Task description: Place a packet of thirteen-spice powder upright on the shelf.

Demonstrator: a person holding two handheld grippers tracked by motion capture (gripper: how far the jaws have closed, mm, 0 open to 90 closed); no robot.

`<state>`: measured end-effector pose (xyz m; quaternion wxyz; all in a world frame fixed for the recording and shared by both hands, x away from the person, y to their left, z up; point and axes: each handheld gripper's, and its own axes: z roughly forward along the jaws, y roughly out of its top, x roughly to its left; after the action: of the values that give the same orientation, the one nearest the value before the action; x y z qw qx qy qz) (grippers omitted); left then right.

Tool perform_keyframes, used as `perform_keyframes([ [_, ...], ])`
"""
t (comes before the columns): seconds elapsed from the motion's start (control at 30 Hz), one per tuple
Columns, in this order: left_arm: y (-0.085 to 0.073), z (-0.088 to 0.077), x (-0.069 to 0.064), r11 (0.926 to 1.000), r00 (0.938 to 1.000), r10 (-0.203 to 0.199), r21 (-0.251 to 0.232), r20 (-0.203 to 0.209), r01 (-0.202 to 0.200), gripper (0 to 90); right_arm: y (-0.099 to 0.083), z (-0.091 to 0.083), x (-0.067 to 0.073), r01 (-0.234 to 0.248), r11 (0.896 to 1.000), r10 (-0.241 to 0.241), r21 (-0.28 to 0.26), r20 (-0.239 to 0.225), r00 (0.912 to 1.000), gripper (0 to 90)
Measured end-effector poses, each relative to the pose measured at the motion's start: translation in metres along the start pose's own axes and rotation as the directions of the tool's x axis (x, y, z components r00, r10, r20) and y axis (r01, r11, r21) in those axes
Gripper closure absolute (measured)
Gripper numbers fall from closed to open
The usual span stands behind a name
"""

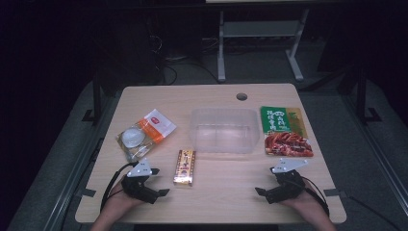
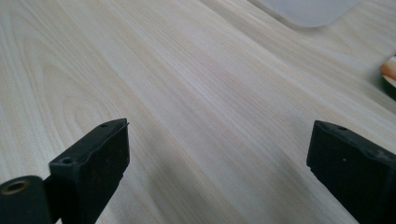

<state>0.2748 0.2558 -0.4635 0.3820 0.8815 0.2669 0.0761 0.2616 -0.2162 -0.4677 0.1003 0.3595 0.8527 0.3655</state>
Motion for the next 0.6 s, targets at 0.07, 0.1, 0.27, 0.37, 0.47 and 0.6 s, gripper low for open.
perform_keyframes([
  [0.07, 0.001, -0.001, 0.001, 1.0000, 1.0000, -0.009, 0.000, 0.002, 0.009, 14.3, 0.000, 0.001, 0.000, -0.002, 1.000, 0.002, 0.008, -0.004, 1.0000, 5.5],
  [0.1, 0.002, -0.001, 0.001, 0.9999, 0.9999, -0.013, 0.001, -0.001, 0.013, 14.7, 0.000, 0.001, 0.000, -0.002, 1.000, 0.002, 0.006, -0.007, 1.0000, 5.5],
  [0.27, 0.004, -0.006, 0.002, 0.9979, 0.9983, -0.057, -0.029, 0.015, 0.057, 22.7, 0.001, 0.001, -0.001, -0.001, 1.000, 0.001, -0.008, -0.014, 0.9999, 5.7],
  [0.37, 0.007, -0.008, 0.002, 0.9970, 0.9971, -0.067, -0.037, 0.035, 0.068, 30.7, 0.001, 0.002, 0.000, 0.000, 1.000, 0.000, -0.012, -0.014, 0.9999, 5.9],
  [0.47, 0.010, -0.010, 0.001, 0.9953, 0.9959, -0.074, -0.059, 0.052, 0.077, 41.4, 0.002, 0.003, 0.001, 0.006, 1.000, -0.006, -0.011, -0.021, 0.9998, 5.9],
  [0.6, 0.017, -0.010, 0.000, 0.9935, 0.9941, -0.081, -0.074, 0.072, 0.086, 58.5, 0.004, 0.005, 0.000, -0.003, 1.000, 0.002, -0.023, -0.025, 0.9997, 6.1],
])
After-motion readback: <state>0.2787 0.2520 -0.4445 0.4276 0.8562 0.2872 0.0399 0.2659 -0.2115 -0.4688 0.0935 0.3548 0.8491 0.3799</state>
